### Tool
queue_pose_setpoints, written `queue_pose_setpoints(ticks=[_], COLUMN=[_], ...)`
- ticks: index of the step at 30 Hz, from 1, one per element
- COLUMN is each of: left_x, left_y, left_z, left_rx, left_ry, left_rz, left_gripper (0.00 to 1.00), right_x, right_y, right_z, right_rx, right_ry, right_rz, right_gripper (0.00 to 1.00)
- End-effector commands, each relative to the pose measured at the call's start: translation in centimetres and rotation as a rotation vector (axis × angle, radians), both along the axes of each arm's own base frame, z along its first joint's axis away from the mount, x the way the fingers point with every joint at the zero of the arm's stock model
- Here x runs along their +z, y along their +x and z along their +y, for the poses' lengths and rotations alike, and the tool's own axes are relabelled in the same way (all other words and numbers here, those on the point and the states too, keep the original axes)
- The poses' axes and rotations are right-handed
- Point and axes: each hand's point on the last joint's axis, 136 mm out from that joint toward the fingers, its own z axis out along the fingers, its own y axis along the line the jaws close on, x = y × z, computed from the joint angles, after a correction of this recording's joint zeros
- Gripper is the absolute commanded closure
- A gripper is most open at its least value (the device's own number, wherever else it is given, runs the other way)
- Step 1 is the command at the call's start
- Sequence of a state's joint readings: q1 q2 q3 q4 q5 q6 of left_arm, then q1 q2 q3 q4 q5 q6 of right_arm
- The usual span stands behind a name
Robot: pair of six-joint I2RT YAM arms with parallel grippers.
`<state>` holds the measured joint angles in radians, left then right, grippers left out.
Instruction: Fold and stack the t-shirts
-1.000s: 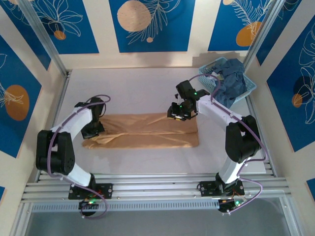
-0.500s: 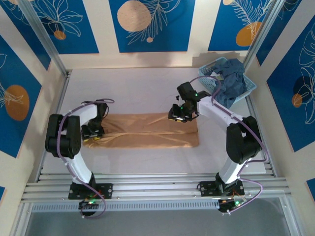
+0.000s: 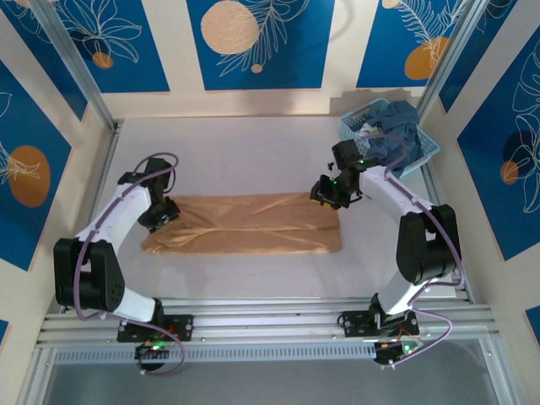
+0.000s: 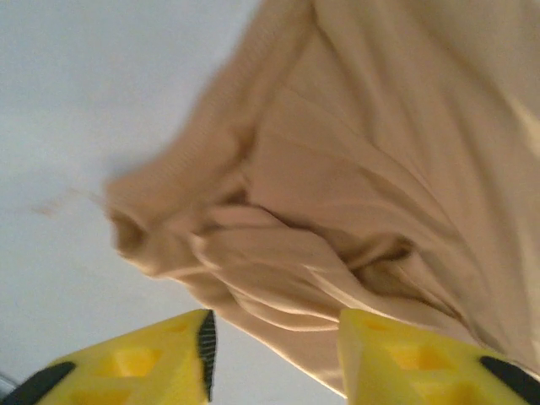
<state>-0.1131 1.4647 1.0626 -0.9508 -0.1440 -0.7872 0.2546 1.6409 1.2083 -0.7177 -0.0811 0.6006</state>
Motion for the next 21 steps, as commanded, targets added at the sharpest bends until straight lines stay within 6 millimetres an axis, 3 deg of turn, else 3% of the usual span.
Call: queue_pose_setpoints(ticks=[1, 3, 8, 12, 15, 17, 21], left_x=[-2.4, -3.4, -6.3, -7.4, -8.0, -8.2, -8.5], left_y=[-1.1, -1.7, -2.5, -0.8, 2.0, 4.9, 12.8], left_z=[-3.2, -3.0, -2.7, -1.3, -0.9, -1.0, -3.0], left_rx=[0.113, 0.139, 0.209, 0.256, 0.247, 0.226, 0.163], left_ry=[-0.188, -0.184, -0.212, -0.178, -0.164, -0.167, -0.233], left_rz=[0.058, 0.095, 0.166, 0.149, 0.143, 0.112, 0.017], left_gripper=[0.68, 0.74, 0.77, 0.78, 0.78, 0.78, 0.75], right_x=[-1.4, -2.6, -5.5, -7.5, -8.6, -8.7, -8.5], right_y=[-0.5, -0.4, 0.4, 1.0, 0.0, -1.1, -4.4], right_z=[-0.6, -1.8, -3.0, -3.4, -4.3, -5.2, -5.3], right_rx=[-0.003, -0.017, 0.031, 0.059, 0.047, 0.021, -0.025], right_ry=[0.01, -0.034, -0.139, -0.212, -0.28, -0.315, -0.298], right_rz=[0.062, 0.097, 0.167, 0.232, 0.312, 0.348, 0.401], right_gripper=[0.64, 0.64, 0.65, 0.66, 0.68, 0.68, 0.68])
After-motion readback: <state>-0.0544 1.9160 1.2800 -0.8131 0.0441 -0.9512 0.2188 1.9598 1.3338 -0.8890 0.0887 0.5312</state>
